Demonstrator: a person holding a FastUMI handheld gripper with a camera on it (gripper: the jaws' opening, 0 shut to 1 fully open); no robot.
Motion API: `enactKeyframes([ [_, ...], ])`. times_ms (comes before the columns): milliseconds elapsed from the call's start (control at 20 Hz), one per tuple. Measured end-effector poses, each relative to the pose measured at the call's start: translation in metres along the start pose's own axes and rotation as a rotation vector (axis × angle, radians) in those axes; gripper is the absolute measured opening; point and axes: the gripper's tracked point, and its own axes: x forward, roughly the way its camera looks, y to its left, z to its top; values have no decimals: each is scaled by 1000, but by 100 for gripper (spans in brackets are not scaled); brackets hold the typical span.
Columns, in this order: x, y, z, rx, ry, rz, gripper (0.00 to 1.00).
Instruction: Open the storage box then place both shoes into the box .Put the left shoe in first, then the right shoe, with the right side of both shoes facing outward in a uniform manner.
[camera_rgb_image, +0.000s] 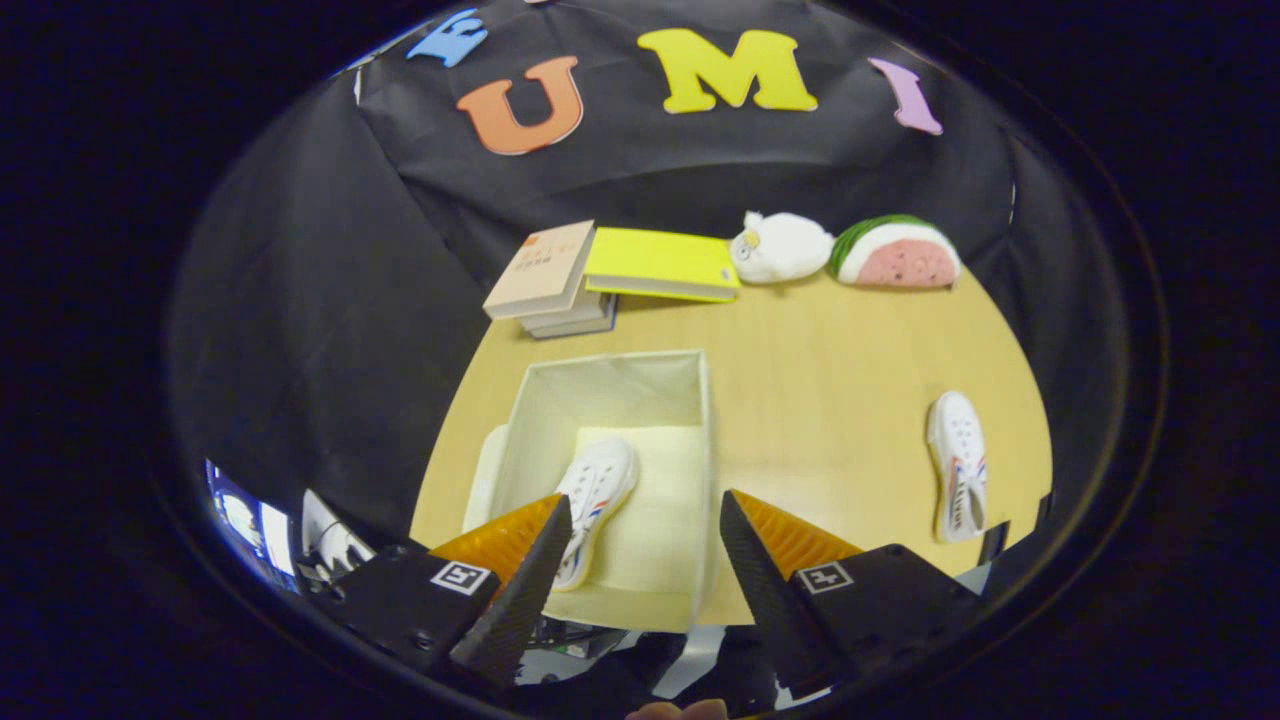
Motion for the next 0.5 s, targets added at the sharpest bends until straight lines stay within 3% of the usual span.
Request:
enactKeyframes([
  [250,-41,-100,9,56,-73,-94,98],
  [500,-46,-235,-15,138,-2,-217,98],
])
